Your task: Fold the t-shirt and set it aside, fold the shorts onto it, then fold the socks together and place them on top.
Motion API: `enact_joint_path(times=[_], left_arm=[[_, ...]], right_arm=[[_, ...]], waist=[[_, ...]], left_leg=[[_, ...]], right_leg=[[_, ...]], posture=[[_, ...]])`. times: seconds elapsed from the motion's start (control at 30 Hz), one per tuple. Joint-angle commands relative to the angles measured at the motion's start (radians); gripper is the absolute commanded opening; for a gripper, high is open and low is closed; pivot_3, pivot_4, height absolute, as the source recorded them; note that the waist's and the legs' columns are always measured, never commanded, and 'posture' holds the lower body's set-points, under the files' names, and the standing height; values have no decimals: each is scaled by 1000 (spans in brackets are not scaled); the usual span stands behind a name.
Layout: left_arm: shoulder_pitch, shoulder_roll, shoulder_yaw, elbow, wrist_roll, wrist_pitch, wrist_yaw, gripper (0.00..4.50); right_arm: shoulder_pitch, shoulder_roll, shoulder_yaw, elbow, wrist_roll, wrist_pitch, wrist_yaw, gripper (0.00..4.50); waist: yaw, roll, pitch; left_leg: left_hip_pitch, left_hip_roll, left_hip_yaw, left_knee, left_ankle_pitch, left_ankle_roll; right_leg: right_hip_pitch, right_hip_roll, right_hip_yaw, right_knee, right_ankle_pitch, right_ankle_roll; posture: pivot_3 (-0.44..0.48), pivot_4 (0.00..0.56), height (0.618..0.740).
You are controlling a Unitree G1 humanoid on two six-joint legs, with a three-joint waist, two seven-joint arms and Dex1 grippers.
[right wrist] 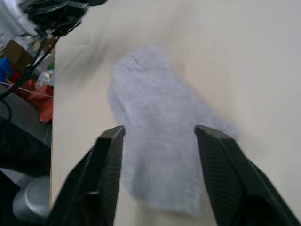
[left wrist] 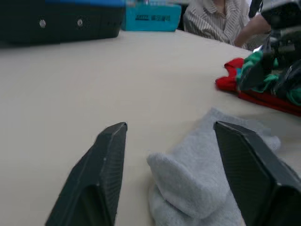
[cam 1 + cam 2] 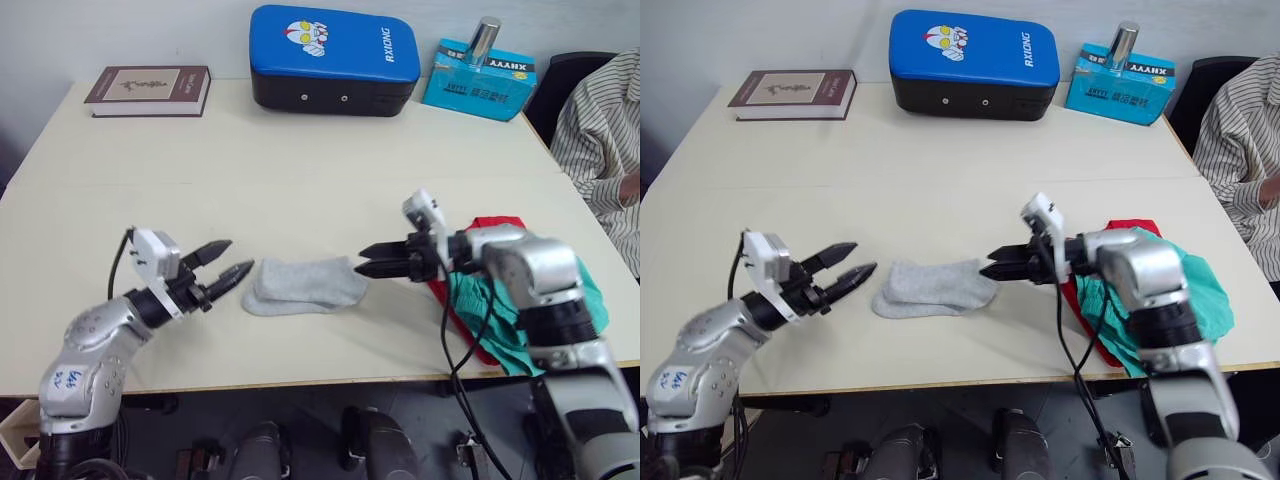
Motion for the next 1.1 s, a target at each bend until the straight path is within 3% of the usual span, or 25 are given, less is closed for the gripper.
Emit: enact_joint_path(times=[0.03, 0.13, 0.2, 0.47, 0.7, 1.1], left_arm=[[-80, 28, -98, 56, 86, -66, -50, 1686], [-173, 23, -192, 197, 207, -100, -23, 689], [-211, 22, -226, 269, 246, -95, -19, 97], [-277, 9, -322, 369, 265, -204, -211, 97], [-225, 28, -359, 380, 370, -234, -175, 97], [-82, 35, -307, 343, 373, -301, -146, 97]], right_arm=[[61, 98, -34, -131, 27, -95, -113, 1135], [171, 134, 46, -156, -67, -251, -152, 65], [219, 132, 92, -126, -127, -342, -163, 0], [274, 163, 113, 16, -221, -528, -246, 0], [292, 164, 102, 21, -214, -533, -273, 0], [317, 188, -6, -9, -165, -498, -404, 0]], waist=[[1, 0, 0], [6, 0, 0], [7, 0, 0], [-1, 0, 0], [-1, 0, 0], [-1, 0, 0]], left_leg=[[0, 0, 0, 0, 0, 0], [0, -1, 0, 0, 0, 0], [0, -2, 1, 0, 0, 1], [1, 0, 2, 1, 0, 0], [2, 0, 3, 1, 1, 0], [3, 0, 2, 1, 1, 0]], right_leg=[[0, 0, 0, 0, 0, 0], [0, 2, -2, 4, 0, 0], [0, 3, -2, 4, 0, 0], [0, 3, -2, 5, 0, 1], [0, 2, -1, 6, 0, 1], [1, 0, 3, 6, 0, 0]], posture=[[0, 150, 740], [0, 150, 740], [0, 150, 740], [0, 150, 740], [0, 150, 740], [0, 150, 740]])
